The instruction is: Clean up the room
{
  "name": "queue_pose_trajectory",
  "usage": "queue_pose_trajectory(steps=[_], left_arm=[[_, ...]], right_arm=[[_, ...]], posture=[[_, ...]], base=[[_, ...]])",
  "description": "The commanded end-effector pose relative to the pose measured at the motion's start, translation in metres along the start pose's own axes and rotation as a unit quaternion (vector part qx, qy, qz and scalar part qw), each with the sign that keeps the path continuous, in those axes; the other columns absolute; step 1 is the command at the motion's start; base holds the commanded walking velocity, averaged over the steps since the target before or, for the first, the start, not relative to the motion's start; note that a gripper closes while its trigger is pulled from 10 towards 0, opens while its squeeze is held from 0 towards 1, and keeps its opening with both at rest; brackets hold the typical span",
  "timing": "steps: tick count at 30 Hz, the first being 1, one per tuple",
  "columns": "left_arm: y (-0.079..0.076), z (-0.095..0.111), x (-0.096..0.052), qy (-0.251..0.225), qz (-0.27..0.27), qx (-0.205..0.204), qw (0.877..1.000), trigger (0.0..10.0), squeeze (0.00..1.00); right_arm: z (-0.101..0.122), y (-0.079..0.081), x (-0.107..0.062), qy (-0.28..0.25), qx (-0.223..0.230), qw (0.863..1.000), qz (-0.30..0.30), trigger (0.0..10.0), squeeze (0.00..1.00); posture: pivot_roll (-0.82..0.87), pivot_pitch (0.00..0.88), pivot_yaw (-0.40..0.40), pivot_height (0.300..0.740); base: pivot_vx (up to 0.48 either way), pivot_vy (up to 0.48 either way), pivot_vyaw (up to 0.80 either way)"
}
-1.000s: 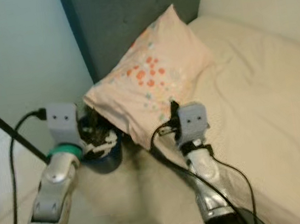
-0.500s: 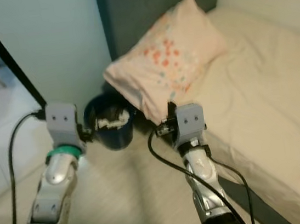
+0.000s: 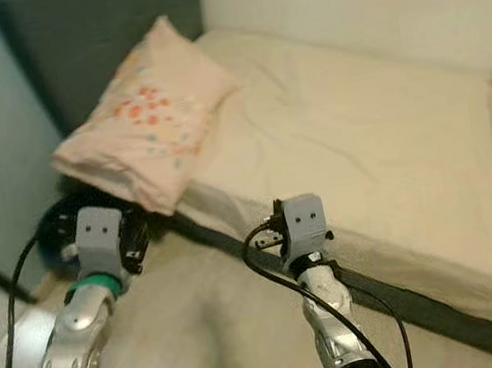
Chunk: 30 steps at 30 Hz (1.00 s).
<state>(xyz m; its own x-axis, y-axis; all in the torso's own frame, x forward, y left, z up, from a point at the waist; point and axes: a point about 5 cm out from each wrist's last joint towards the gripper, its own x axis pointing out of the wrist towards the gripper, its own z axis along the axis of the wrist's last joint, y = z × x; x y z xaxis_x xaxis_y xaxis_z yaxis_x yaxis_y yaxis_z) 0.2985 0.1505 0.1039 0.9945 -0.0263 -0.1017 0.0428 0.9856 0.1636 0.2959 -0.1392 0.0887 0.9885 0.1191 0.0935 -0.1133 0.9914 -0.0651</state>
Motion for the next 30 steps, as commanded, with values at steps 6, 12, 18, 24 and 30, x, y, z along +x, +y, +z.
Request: queue_pose_trajectory(steps=[6, 12, 18, 24, 30], left_arm=[[-0.001, -0.005, 0.001, 0.005, -0.001, -0.001, 1.0, 10.0, 0.0], [-0.004, -0.002, 0.004, -0.002, -0.001, -0.006, 1.0, 10.0, 0.0], [-0.009, -0.001, 0.007, -0.005, -0.006, -0.009, 1.0, 10.0, 0.0], [-0.017, 0.004, 0.013, -0.012, -0.015, -0.012, 1.0, 10.0, 0.0], [-0.023, 0.011, 0.018, -0.023, -0.02, -0.022, 0.999, 10.0, 0.0]], right_arm=[[-0.002, 0.005, 0.001, 0.0, 0.001, 1.0, 0.009, 10.0, 0.0], [0.0, 0.005, 0.003, -0.005, 0.001, 1.0, 0.01, 10.0, 0.0], [0.0, 0.003, 0.002, -0.007, -0.001, 1.0, 0.007, 10.0, 0.0], [0.0, 0.001, 0.003, -0.009, -0.002, 1.0, 0.005, 10.0, 0.0], [0.003, -0.001, 0.007, -0.015, -0.004, 1.0, 0.004, 10.0, 0.0]], posture=[[-0.08, 0.013, 0.045, 0.735], [-0.08, 0.015, 0.046, 0.735], [-0.09, 0.019, 0.044, 0.735], [-0.09, 0.017, 0.038, 0.735], [-0.09, 0.014, 0.033, 0.735]], base=[[0.0, 0.0, -0.8], [0.0, 0.0, -0.8], [0.0, 0.0, -0.8], [0.0, 0.0, -0.8], [0.0, 0.0, -0.8]])
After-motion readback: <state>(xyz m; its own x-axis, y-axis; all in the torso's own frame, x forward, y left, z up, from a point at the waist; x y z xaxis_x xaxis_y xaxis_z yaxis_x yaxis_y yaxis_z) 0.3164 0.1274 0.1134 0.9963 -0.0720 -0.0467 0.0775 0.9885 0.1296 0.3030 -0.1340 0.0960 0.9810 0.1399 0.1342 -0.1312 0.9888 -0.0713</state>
